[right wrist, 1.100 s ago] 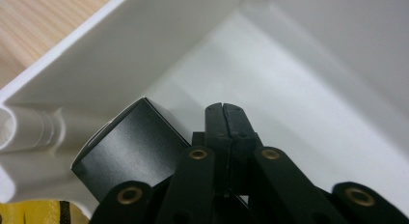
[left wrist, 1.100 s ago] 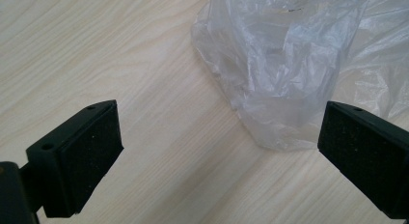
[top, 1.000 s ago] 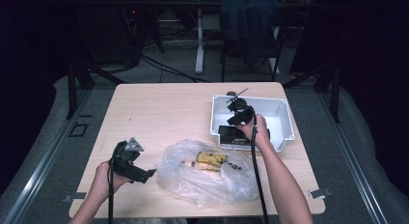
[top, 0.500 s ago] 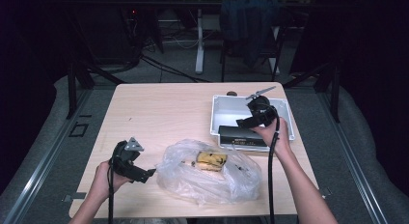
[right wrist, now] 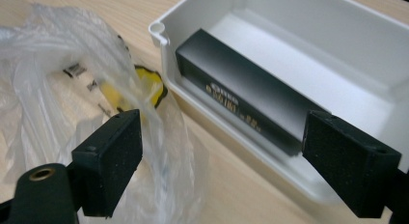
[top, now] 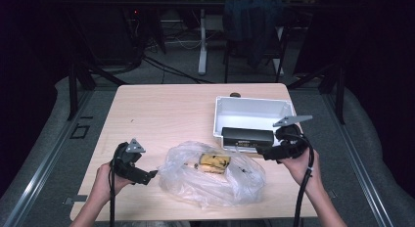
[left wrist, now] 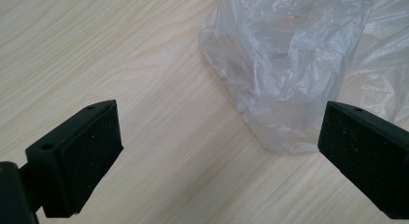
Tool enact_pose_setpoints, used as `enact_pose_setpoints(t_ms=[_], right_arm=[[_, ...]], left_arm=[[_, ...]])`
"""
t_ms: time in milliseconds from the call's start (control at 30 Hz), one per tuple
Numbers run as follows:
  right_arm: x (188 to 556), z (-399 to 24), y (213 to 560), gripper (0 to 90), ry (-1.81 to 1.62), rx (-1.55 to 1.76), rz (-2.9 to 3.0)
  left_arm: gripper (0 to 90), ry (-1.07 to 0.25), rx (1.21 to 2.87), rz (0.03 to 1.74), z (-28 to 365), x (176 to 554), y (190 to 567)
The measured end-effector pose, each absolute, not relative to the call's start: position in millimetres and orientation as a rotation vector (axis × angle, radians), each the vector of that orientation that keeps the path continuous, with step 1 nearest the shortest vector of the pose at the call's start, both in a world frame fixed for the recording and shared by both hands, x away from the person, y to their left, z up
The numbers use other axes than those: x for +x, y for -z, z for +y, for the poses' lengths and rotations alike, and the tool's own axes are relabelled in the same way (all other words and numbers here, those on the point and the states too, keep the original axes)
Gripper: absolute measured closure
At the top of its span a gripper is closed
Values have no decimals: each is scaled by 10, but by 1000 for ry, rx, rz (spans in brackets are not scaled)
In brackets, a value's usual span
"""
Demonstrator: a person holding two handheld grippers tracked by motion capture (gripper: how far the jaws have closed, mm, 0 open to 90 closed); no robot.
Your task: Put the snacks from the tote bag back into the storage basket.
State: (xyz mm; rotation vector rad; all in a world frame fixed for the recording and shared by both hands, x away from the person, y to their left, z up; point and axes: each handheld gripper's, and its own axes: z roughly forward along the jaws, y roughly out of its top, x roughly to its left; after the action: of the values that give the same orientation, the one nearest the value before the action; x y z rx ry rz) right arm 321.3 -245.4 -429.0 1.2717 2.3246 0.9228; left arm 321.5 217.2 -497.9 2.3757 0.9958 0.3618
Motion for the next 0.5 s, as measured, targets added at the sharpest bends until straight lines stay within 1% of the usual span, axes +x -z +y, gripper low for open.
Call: enact_pose_setpoints(t_ms=[133,367,500], right_arm=[[3017,-2540,4376,131,-941,1304,2289],[2665,-2651,4639,129,-960,1374,2194],[2611,-2696,4753,128,-971,1389,2177]], left_arm=[[14,-362,2383,997,2172,3225,4984],[15,-366,2377,1000,2173,3231,4996],[14,-374,2383,1000,2165,3242,5012]])
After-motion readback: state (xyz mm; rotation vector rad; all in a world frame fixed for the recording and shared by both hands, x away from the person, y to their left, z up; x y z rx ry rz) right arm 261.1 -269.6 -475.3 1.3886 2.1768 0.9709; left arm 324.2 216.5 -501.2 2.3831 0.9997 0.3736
